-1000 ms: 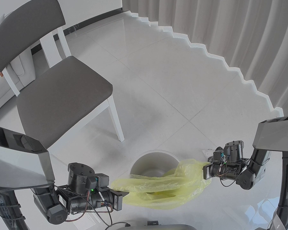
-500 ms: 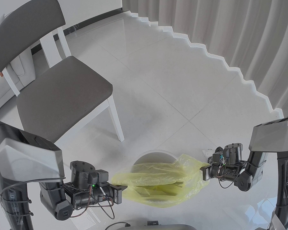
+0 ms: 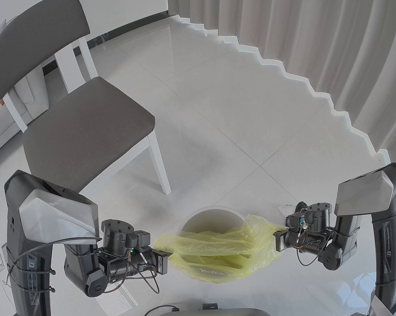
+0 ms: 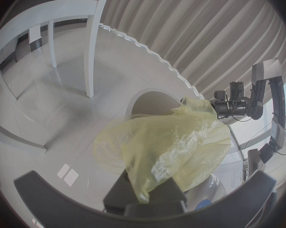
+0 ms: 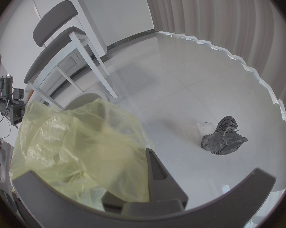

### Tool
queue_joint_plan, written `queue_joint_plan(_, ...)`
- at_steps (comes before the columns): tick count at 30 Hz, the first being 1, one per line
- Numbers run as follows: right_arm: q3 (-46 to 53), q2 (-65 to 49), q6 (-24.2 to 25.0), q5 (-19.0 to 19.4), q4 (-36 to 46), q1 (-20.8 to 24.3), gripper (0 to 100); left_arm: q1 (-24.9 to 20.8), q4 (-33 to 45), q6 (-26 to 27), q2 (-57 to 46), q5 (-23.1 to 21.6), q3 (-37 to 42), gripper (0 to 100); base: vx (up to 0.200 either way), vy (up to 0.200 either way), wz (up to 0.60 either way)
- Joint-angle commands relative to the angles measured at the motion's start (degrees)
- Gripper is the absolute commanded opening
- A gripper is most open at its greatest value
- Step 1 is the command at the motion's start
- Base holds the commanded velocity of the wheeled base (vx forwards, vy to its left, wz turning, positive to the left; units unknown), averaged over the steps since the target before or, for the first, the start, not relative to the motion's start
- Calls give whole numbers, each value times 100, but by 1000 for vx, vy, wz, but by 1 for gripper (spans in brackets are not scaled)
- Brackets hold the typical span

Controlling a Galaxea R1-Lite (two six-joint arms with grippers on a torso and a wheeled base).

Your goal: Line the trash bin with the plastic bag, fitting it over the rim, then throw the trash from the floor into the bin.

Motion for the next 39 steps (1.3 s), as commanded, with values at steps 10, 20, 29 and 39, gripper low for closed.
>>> queue_joint_plan(10, 947, 119, -479, -1, -1133, -222, 100, -3, -489, -13, 188, -37, -103, 0, 0, 0, 0)
queue_joint_plan(20, 1466, -830, -681, -89, -1133, -196, 100, 67, -498, -13, 364, -11, -217, 0, 0, 0, 0)
queue_joint_plan(29, 1475, -1419, -927, -327, -1133, 569, 100, 50, -507, 5, 259, 42, 20, 0, 0, 0, 0)
queue_joint_plan(39, 1378, -1164, -1156, -520, -1133, 1043, 100, -56, -586, 14, -5, 121, 442, 0, 0, 0, 0)
